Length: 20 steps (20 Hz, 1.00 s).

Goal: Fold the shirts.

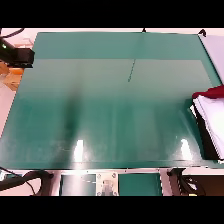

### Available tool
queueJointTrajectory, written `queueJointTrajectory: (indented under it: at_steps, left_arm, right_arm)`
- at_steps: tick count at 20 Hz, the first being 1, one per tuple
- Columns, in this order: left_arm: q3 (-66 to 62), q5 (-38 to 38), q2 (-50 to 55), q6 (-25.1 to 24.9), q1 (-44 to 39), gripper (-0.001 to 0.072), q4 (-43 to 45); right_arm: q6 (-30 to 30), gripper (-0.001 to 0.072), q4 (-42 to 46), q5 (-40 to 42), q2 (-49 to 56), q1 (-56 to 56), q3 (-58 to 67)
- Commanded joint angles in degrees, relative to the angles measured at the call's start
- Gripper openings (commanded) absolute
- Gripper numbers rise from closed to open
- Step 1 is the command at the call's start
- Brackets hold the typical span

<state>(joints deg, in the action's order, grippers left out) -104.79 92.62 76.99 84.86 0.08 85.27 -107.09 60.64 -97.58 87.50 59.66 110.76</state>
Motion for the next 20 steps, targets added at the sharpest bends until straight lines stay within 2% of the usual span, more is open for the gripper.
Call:
queueJointTrajectory:
  at_steps: [1,6,10,11,12,13,14,17,18,19,20]
  left_arm:
    - [0.00,0.00,0.04,-1.38,0.02,0.0025,-0.35]
    - [0.00,0.39,0.04,-2.47,0.02,0.0025,-0.35]
    - [0.00,0.37,0.04,-2.43,0.02,0.0025,-0.37]
    - [0.00,0.35,0.04,-2.43,0.02,0.0025,-0.37]
    - [0.00,0.31,0.04,-2.40,0.02,0.0025,-0.39]
    - [0.00,0.26,0.04,-2.40,0.02,0.0025,-0.44]
    - [0.00,0.00,0.04,-2.43,0.02,0.0025,-0.44]
    - [-0.02,-2.05,0.02,-2.43,0.02,0.0025,-0.44]
    - [-0.02,-2.58,0.02,-2.43,0.02,0.0025,-0.44]
    - [-0.02,-2.78,-0.02,-2.38,0.02,0.0024,-0.46]
    - [-0.02,-2.69,-0.13,-2.34,0.02,0.0025,-0.74]
  right_arm:
    - [-1.33,0.0015,14.16,-7.80,-4.74,2.14,-5.42]
    - [-1.22,0.0015,27.54,-7.82,-10.56,3.23,-19.32]
    - [2.16,0.0016,35.01,-4.94,-10.64,3.21,-33.22]
    - [2.16,0.0073,35.28,-3.56,-10.64,3.21,-36.57]
    - [2.14,0.0306,35.52,-1.92,-10.62,3.21,-39.60]
    - [2.14,0.0607,35.43,-0.83,-10.29,3.21,-41.83]
    - [2.12,0.0619,35.21,-0.79,-9.51,2.95,-42.01]
    - [2.14,0.0618,26.43,-0.92,-7.56,0.68,-35.69]
    - [2.23,0.0586,21.73,-0.15,-7.41,-1.14,-32.15]
    - [3.28,0.0418,17.49,1.46,-7.43,-3.43,-28.83]
    - [5.64,0.0095,12.96,3.56,-7.45,-6.51,-25.27]
